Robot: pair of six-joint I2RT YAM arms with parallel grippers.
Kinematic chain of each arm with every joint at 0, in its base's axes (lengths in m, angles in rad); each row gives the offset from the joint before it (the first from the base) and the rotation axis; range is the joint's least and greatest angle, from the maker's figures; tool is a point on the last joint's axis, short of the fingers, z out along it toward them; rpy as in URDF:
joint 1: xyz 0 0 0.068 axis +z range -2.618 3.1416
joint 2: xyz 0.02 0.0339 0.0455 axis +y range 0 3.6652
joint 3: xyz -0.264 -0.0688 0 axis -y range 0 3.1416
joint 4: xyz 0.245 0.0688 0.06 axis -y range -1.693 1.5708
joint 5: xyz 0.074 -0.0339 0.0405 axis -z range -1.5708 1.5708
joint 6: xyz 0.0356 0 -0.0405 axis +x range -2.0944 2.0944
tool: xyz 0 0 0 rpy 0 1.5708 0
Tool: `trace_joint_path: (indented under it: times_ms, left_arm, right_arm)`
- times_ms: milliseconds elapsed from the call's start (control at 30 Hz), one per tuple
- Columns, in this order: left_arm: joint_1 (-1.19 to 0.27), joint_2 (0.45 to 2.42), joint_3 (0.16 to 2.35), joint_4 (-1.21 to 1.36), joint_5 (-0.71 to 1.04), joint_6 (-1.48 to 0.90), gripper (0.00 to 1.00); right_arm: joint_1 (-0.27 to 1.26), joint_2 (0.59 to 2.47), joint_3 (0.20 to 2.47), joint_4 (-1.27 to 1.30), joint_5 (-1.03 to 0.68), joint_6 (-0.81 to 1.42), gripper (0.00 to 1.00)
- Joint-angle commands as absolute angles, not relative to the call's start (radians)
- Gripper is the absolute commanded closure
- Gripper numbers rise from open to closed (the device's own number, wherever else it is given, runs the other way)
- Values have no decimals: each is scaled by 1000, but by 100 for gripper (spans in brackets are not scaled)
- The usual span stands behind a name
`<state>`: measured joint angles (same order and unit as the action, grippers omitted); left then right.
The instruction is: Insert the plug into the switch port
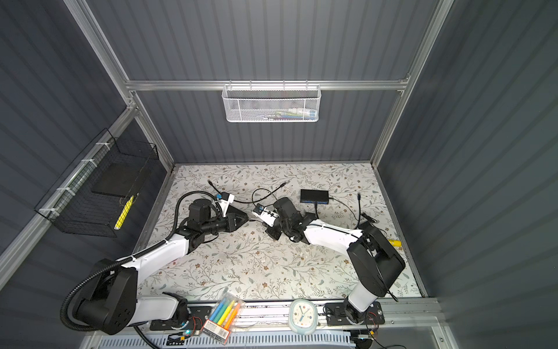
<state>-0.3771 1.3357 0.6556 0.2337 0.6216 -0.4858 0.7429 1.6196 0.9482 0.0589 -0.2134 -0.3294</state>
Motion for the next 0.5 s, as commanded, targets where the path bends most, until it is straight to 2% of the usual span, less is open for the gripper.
trace_joint_path:
  times_ms: [0,267,467]
  left_arm:
    - [-375,1350,664,256,647,-485,87]
    - [-376,1351,661,261,645,-486,91]
    - [-376,1364,657,272,652,-489,89]
  right_arm:
    - [741,1603,953,75,-217,-313,100]
    - [742,1602,954,74,-221,-308,100]
    - [743,1600,957,74,-221,-307,100]
